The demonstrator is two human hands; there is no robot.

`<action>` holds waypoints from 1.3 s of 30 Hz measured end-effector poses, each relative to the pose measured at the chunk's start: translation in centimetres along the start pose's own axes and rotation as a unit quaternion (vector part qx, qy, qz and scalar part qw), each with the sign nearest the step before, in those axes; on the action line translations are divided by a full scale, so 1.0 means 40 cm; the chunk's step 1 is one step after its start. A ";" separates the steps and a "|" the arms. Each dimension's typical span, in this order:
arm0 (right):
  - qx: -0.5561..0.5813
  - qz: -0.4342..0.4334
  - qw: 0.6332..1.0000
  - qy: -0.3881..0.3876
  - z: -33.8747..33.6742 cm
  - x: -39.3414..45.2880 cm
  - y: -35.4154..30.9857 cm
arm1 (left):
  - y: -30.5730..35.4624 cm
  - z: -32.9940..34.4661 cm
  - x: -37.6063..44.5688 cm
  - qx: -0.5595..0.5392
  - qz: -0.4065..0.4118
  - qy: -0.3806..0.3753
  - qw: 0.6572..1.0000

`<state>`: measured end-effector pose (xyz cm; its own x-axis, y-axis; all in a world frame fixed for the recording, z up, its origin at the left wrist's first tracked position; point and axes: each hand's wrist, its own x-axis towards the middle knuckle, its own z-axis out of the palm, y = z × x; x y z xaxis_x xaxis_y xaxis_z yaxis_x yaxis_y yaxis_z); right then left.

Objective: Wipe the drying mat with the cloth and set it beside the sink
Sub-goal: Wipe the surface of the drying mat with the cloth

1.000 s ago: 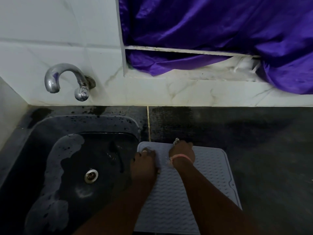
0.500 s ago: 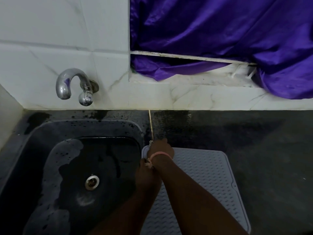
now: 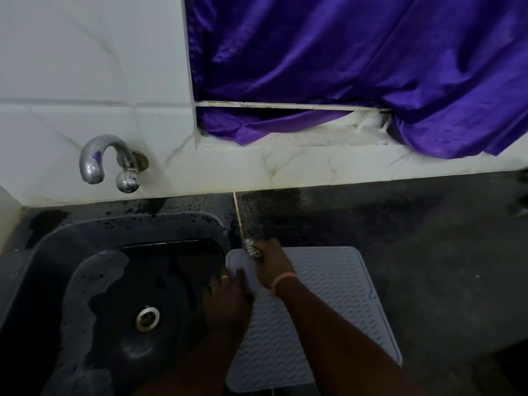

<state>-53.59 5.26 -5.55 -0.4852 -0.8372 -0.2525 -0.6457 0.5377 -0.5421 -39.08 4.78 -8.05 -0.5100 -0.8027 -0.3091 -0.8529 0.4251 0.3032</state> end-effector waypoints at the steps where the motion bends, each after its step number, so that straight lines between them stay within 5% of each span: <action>1: 0.016 0.039 0.999 0.035 -0.020 -0.015 0.045 | 0.001 -0.007 0.001 -0.002 0.004 -0.011 1.000; 6: 0.081 0.211 0.959 0.170 -0.161 -0.058 0.273 | 0.033 -0.023 -0.010 0.014 -0.011 -0.022 1.000; 10: 0.093 0.259 0.941 0.198 -0.238 -0.062 0.382 | 0.050 -0.022 -0.015 0.002 -0.031 -0.031 0.999; 16: 0.224 0.234 0.892 0.315 -0.238 -0.021 0.341 | 0.047 -0.032 -0.029 -0.018 -0.049 -0.056 0.997; 19: 0.180 0.204 0.886 0.375 -0.204 -0.006 0.313 | 0.052 -0.036 -0.028 -0.017 -0.054 -0.057 0.997; 24: 0.072 0.252 0.930 0.257 -0.119 -0.002 0.274 | 0.045 -0.027 -0.032 -0.028 -0.067 -0.067 0.995; 29: 0.030 0.219 0.943 0.248 -0.069 0.021 0.214 | 0.041 -0.031 -0.024 -0.025 -0.056 -0.082 0.995; 39: 0.014 0.028 0.994 0.104 0.083 0.023 -0.078 | 0.022 -0.015 -0.029 -0.081 -0.080 -0.009 0.993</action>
<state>-50.06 2.49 -6.75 -0.6331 -0.7658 -0.1126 -0.5992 0.5770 -0.5551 -39.17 5.83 -6.90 -0.3721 -0.8464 -0.3810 -0.8948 0.2180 0.3895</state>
